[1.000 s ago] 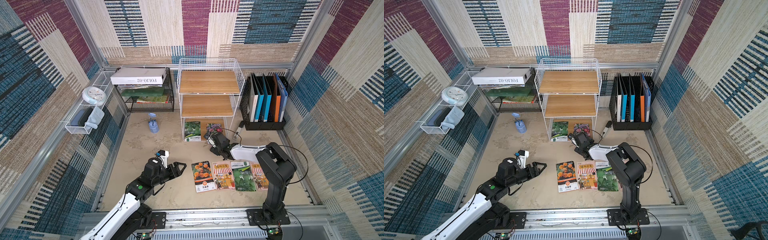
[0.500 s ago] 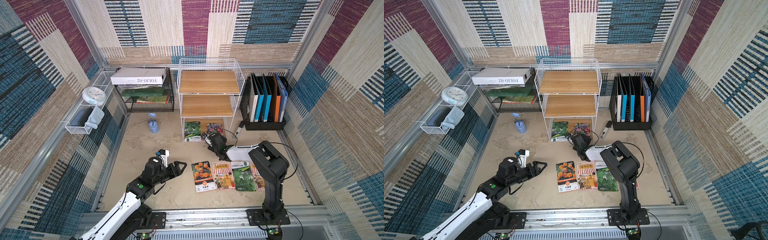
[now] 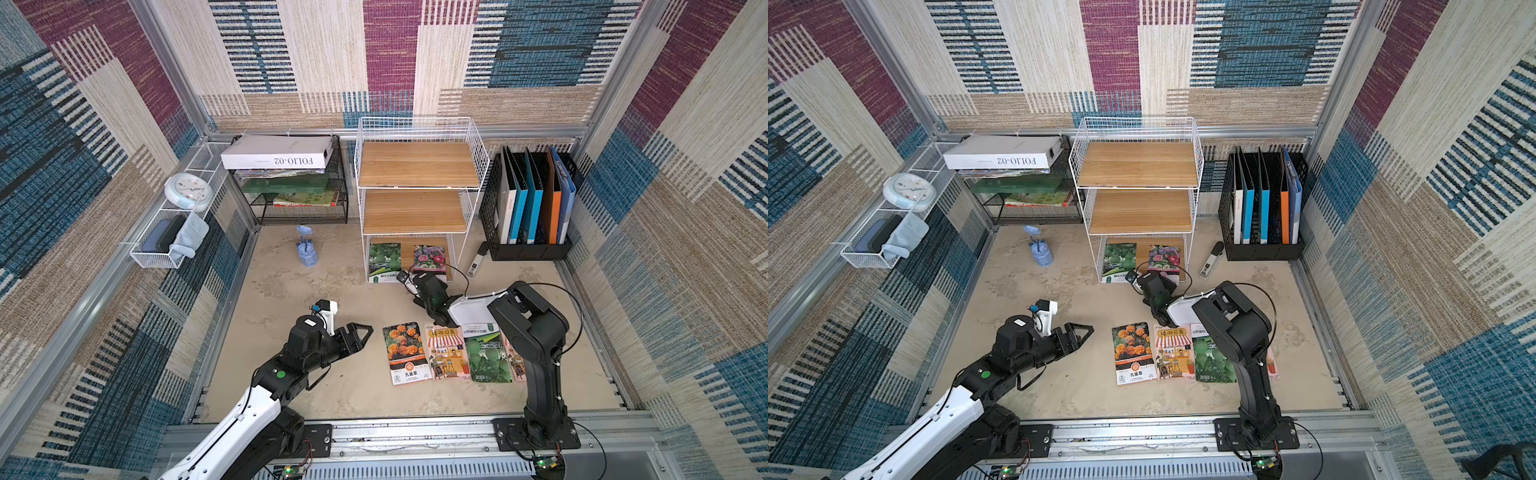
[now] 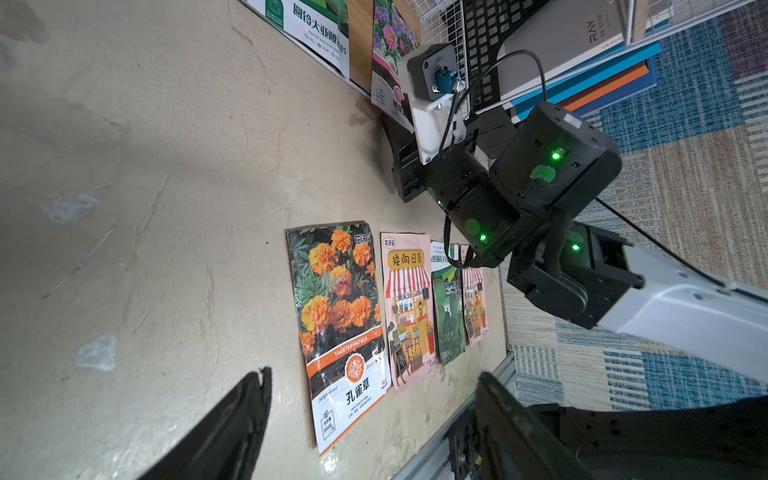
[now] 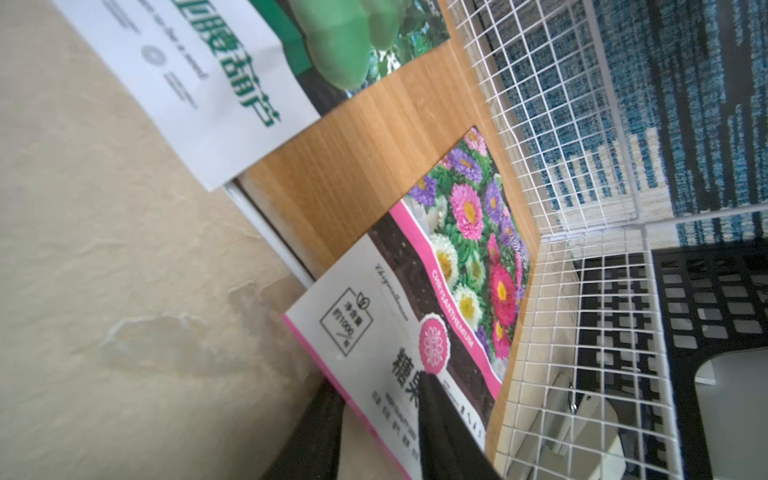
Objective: Take the seed bag off the shelf
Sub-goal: Pick up the seed packet from the shelf.
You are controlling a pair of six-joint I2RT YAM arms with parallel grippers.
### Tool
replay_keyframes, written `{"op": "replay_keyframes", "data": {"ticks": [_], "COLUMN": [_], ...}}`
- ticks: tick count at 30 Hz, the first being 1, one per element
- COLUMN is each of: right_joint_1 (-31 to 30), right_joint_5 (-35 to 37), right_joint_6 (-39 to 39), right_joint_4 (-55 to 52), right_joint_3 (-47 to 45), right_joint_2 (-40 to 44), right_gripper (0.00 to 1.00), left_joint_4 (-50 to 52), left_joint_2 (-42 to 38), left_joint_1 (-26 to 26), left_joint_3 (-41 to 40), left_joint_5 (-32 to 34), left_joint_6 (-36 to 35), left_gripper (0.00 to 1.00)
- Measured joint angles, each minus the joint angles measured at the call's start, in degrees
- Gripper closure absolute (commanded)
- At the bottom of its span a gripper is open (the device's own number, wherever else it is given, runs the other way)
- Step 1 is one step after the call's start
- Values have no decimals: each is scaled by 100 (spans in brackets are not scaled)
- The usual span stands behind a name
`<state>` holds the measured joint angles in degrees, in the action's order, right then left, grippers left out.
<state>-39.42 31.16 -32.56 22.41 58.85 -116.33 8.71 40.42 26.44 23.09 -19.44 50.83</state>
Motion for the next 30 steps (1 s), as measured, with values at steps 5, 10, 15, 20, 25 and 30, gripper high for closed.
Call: {"op": "replay_keyframes", "data": {"ticks": [5,10,15,20,25,30], "right_joint_1": [2,-26,-72,-120,-221,-374], "right_joint_5": [-146,-144,-162,-306,-422,-492], "right_joint_6": [-50,-87,-90,-68,-9,44], "right_joint_4": [-87,-83,-164,-431,-568,-442], "right_joint_3": [-7,-98,-262,-442,-726,-1167], "right_joint_2": [-13,46,205,496,999,1655], "right_gripper": [94,100,100,100,100,100], "left_joint_4": [20,13,-2,-98,-310,-527], "left_joint_2": [-63,-50,142,616,1357,1921], "left_joint_1": [0,0,0,0,0,0], "left_joint_3": [-17,-17,11,271,673,1054], "left_joint_5": [15,17,0,-42,-160,-157], "left_joint_6": [2,20,22,20,15,17], "left_gripper": [19,19,17,15,15,16]}}
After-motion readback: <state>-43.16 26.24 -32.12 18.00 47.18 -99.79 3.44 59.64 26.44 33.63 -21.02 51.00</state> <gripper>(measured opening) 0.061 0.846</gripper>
